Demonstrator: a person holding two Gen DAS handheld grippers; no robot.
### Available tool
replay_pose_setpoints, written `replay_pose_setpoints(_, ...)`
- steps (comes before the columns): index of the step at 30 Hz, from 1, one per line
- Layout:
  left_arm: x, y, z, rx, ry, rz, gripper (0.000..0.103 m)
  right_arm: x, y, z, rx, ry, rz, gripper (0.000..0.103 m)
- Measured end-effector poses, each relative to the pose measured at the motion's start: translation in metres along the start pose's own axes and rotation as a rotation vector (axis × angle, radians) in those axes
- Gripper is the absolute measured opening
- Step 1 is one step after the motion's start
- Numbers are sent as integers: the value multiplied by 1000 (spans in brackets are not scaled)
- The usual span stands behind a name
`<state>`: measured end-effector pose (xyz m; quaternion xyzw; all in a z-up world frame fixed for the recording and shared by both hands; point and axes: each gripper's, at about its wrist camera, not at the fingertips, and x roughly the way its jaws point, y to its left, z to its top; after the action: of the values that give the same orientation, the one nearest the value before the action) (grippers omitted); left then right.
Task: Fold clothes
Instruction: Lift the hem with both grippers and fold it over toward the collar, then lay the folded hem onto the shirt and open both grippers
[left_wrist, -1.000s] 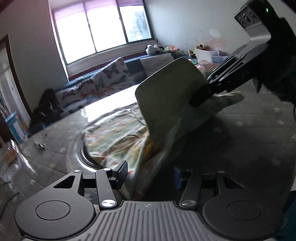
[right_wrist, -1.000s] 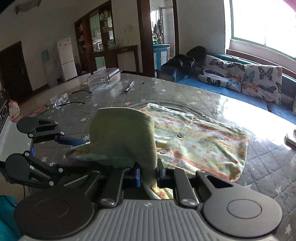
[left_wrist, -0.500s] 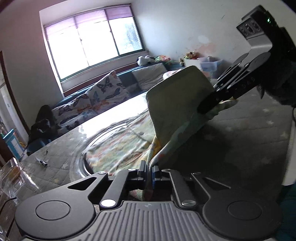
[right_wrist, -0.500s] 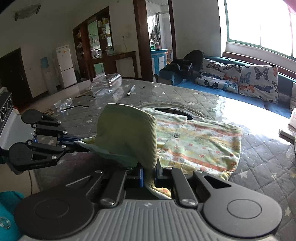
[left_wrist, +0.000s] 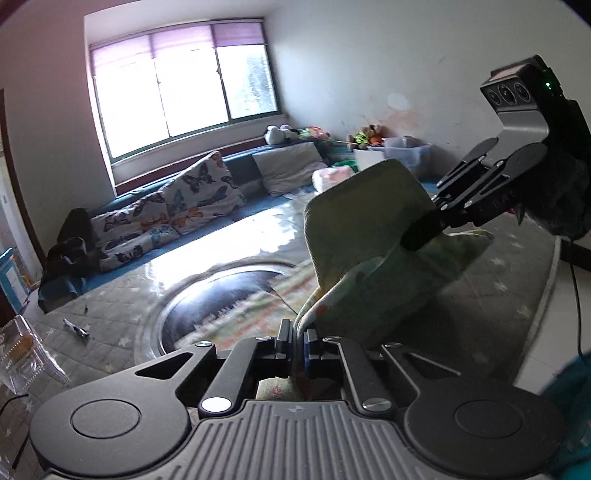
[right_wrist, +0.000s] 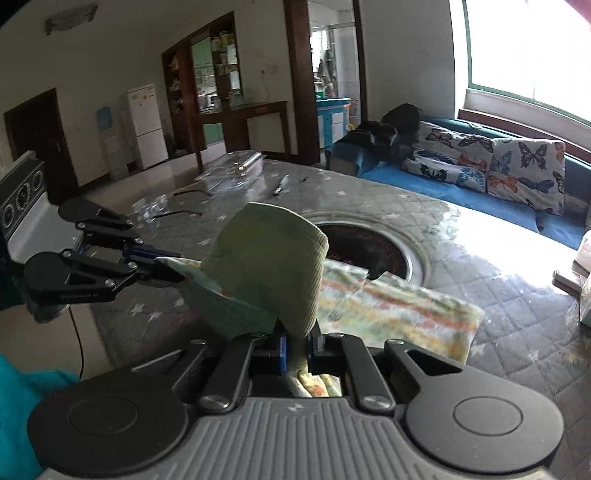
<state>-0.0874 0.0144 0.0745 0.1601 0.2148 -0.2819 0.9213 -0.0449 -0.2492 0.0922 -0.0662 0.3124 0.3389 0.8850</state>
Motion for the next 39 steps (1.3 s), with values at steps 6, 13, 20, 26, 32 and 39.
replay_pose_setpoints(6, 44, 37, 19, -60, 27, 56, 6, 43, -29, 39, -21, 5, -28, 8)
replay_pose_setpoints(13, 113, 77, 20, -150, 150, 100, 6, 113, -60, 70, -20, 60, -64, 9)
replay_pose_setpoints(20, 161, 99, 4, -246, 257, 116, 7, 166, -83, 55, 55, 67, -144, 23)
replay_pose_setpoints(26, 171, 108, 0, -279, 281, 124, 14, 150, -92, 32, 102, 46, -194, 25)
replay_pose_setpoints(32, 181, 123, 3, -296, 297, 176, 27, 142, -87, -4, 126, 105, -181, 25)
replay_pose_setpoints(39, 180, 147, 0, -333, 314, 275, 25, 131, -113, -12, 254, 70, -252, 25)
